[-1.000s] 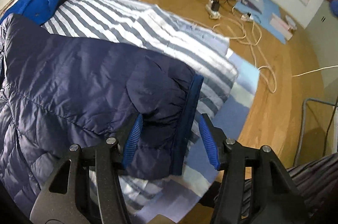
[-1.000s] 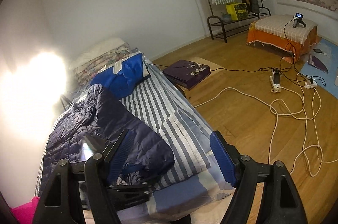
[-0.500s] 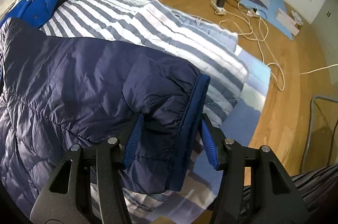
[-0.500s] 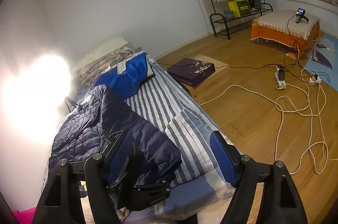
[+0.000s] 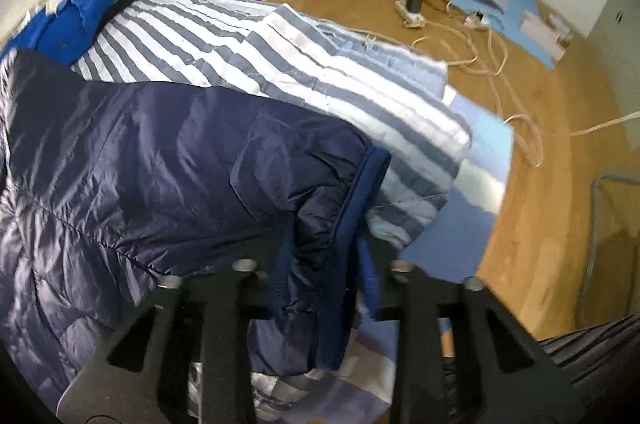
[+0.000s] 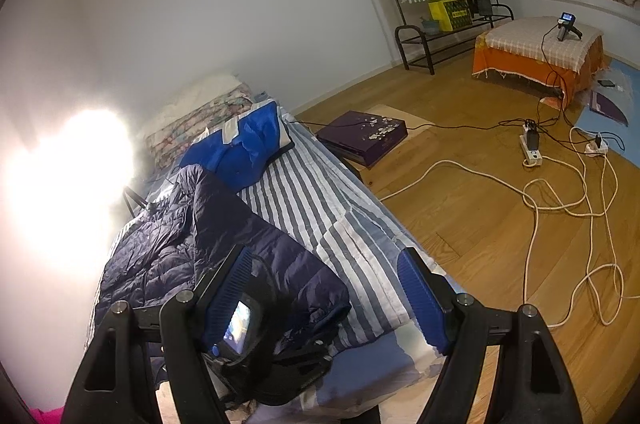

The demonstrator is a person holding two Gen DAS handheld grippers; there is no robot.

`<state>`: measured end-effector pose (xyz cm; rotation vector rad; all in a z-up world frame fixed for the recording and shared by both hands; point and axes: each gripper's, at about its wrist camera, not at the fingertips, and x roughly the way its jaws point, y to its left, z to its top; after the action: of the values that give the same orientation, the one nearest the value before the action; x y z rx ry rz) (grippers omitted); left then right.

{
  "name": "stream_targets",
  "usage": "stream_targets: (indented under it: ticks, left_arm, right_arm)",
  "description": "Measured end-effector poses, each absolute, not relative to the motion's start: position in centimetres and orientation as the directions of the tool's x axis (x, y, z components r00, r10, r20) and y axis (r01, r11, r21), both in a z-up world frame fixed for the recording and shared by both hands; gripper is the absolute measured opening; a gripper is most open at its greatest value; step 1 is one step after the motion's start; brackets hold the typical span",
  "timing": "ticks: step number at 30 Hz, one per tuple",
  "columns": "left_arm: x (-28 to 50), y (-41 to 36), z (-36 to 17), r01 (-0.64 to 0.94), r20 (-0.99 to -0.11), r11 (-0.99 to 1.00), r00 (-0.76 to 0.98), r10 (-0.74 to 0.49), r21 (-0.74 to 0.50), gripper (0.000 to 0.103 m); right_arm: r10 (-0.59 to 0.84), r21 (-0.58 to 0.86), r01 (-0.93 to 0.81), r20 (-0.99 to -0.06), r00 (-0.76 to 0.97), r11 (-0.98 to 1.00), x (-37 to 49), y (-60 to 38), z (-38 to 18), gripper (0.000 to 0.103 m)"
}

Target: Fold large clothes

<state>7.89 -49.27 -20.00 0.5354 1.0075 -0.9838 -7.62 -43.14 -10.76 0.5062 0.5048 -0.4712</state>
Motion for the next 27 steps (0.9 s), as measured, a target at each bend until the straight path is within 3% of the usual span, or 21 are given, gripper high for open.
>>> stream_targets:
  ticks: [3, 15, 21, 27]
  left_arm:
    - [9.1, -48.3, -18.2, 0.857, -0.866, 0.499, 0.149, -0.478, -0.128, 0.006]
    - [17.6, -37.9, -9.1, 0.754, -0.758, 0.609, 0.244, -0.606, -0.245, 0.004]
    - [23.7, -28.5, -6.6, 0.670, -0.705, 0.691, 0.351, -0.616, -0.271, 0.004]
    - [30.4, -19.3, -6.4, 0.552, -0.682, 0.783, 0.457, -0.571, -0.285, 0.004]
  right_arm:
    - [-0.295, 0.338, 0.542, -0.564, 0.771, 0.769, -7.5, -43.2, -10.9, 0.078]
    - [-0.215, 0.349, 0.500, -0.608, 0.765, 0.793, -3.8, -41.2, -11.4, 0.077]
    - [-0.098, 0.323, 0.392, -0.652, 0.752, 0.861, 2.0, -38.1, -11.5, 0.060]
    - [-0.091, 0.213, 0.314, -0.679, 0.729, 0.925, 8.9, -35.8, -11.3, 0.057]
